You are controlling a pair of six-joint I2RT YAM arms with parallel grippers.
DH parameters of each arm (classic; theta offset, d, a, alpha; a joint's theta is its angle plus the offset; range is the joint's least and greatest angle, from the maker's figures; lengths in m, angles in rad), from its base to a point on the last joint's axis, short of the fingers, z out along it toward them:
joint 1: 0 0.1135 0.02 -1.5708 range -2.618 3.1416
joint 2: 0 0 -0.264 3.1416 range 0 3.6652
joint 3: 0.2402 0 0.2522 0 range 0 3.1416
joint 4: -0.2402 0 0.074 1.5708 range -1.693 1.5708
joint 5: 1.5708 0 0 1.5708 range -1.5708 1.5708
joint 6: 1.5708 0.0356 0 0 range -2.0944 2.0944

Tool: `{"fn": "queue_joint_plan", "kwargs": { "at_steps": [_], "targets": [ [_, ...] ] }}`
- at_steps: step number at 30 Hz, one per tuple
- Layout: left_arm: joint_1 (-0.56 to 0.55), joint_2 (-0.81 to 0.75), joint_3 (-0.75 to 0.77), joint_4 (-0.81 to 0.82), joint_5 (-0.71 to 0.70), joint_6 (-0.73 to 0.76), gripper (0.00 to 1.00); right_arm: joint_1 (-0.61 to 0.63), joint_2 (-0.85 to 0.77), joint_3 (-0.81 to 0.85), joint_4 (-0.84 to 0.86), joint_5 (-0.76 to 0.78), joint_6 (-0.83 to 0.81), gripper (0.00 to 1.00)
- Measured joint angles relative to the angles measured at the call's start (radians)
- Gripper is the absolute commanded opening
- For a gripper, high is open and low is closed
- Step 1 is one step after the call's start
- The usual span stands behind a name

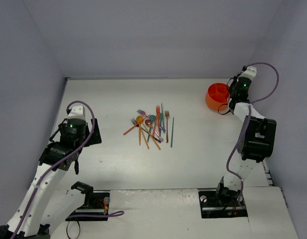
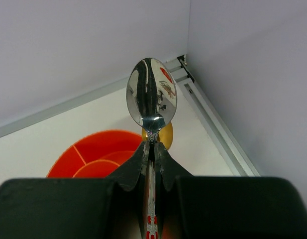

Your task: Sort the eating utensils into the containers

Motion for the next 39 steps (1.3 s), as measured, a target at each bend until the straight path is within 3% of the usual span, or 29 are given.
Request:
{"fn": "queue_joint_plan", "kwargs": {
  "at_steps": [8,23,27,33,39],
  "targets": [
    [0.000,0.017,-0.042,0.021,-0.001,0.000,0.91,-0.008,0.080,0.072,0.087,-0.029,-0.004,0.00],
    [0.000,0.060,-0.043,0.029,0.009,-0.004,0.91,-0.009,0.146,0.049,0.141,-0.033,-0.006,0.00],
    [0.000,0.042,-0.044,0.029,0.013,-0.004,0.91,-0.011,0.159,0.019,0.147,-0.037,-0.005,0.07],
    [0.000,0.017,-0.044,0.029,0.025,-0.005,0.91,-0.014,0.157,-0.013,0.153,-0.042,-0.004,0.30],
    [0.000,-0.014,-0.045,0.028,0.046,-0.018,0.91,-0.014,0.122,-0.028,0.117,-0.049,-0.006,0.39]
  ]
}}
